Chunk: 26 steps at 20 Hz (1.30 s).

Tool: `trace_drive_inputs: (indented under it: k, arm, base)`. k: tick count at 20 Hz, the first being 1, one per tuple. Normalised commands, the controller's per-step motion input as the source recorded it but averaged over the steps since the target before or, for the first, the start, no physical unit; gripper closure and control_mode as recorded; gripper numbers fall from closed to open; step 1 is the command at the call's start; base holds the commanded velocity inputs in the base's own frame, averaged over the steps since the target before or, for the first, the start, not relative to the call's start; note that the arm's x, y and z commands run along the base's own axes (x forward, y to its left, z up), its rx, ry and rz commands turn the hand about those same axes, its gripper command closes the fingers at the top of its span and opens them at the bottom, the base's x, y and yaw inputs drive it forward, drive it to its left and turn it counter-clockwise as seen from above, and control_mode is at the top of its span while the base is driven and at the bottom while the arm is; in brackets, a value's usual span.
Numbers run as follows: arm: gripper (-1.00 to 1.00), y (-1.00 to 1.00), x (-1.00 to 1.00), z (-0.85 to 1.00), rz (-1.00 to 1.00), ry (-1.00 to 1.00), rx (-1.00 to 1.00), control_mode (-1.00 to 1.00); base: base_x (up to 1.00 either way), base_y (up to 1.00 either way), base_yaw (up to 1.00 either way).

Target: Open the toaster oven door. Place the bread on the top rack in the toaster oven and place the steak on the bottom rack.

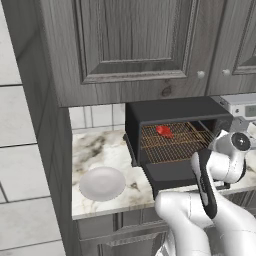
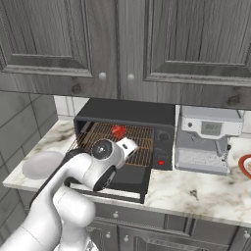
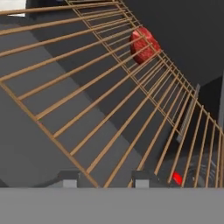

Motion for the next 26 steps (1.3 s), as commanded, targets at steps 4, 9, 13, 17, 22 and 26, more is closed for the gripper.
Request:
trace_drive_inputs:
  k: [4,9,13,17,22,26]
  arm:
    - [1.0,0.02,-0.21,0.69,0.0,0.0,0.05,-1.0]
    - [1.0,0.05,-0.18,0.7,-0.05,0.01,0.01,-1.0]
    - [1.0,0.0,-0.21,0.61,-0.12,0.11,0.0,-1.0]
    - [1.0,0.05,-0.26,0.42,-0.22,0.17,0.05,-1.0]
    - [1.0,0.04,-0.34,0.28,-0.27,0.18,0.21,-1.0]
    - [1.0,0.1,-0.42,0.04,-0.28,0.09,0.18,-1.0]
  base:
    - [0.0,0.0,0.0]
    - [0.0,0.0,0.0]
    - [0.0,0.0,0.0]
    - [0.0,0.0,0.0]
    - [0.0,0.0,0.0]
    - [0.0,0.0,0.0]
